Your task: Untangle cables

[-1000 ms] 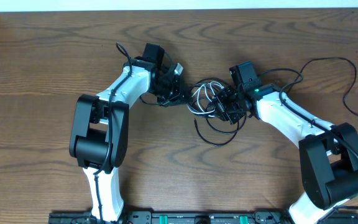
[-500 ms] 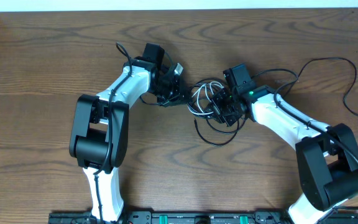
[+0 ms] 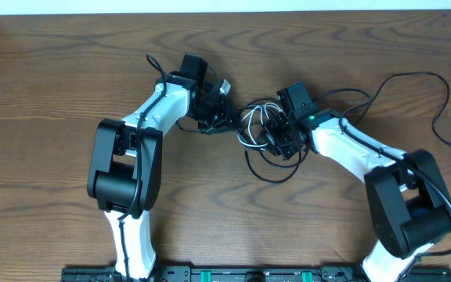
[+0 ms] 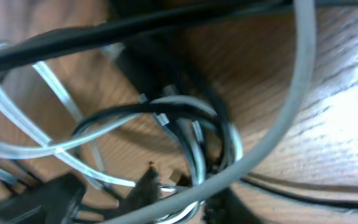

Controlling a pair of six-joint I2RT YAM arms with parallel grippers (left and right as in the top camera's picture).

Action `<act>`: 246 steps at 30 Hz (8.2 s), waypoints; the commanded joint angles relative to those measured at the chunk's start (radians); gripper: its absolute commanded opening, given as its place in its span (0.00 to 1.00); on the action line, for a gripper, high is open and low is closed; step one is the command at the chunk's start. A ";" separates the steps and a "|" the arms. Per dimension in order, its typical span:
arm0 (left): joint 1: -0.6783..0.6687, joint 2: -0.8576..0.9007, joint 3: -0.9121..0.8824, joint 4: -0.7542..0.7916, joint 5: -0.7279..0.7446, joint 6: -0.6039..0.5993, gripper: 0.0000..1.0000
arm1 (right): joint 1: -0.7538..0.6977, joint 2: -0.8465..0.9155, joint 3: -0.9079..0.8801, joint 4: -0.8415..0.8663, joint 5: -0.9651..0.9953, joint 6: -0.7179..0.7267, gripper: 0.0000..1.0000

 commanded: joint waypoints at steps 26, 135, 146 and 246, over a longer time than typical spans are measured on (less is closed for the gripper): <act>-0.001 0.018 -0.009 -0.003 -0.003 0.002 0.08 | 0.010 -0.328 -0.003 0.159 0.015 -0.536 0.01; 0.037 0.018 -0.001 0.003 0.042 0.021 0.08 | -0.497 -0.562 -0.004 0.392 -0.616 -1.114 0.01; 0.037 0.018 -0.001 -0.042 -0.097 0.021 0.08 | -0.759 -0.562 -0.004 0.470 -0.635 -0.968 0.01; 0.083 0.018 -0.001 -0.025 0.261 -0.899 0.08 | -0.109 -0.137 -0.005 0.088 -0.060 -0.116 0.36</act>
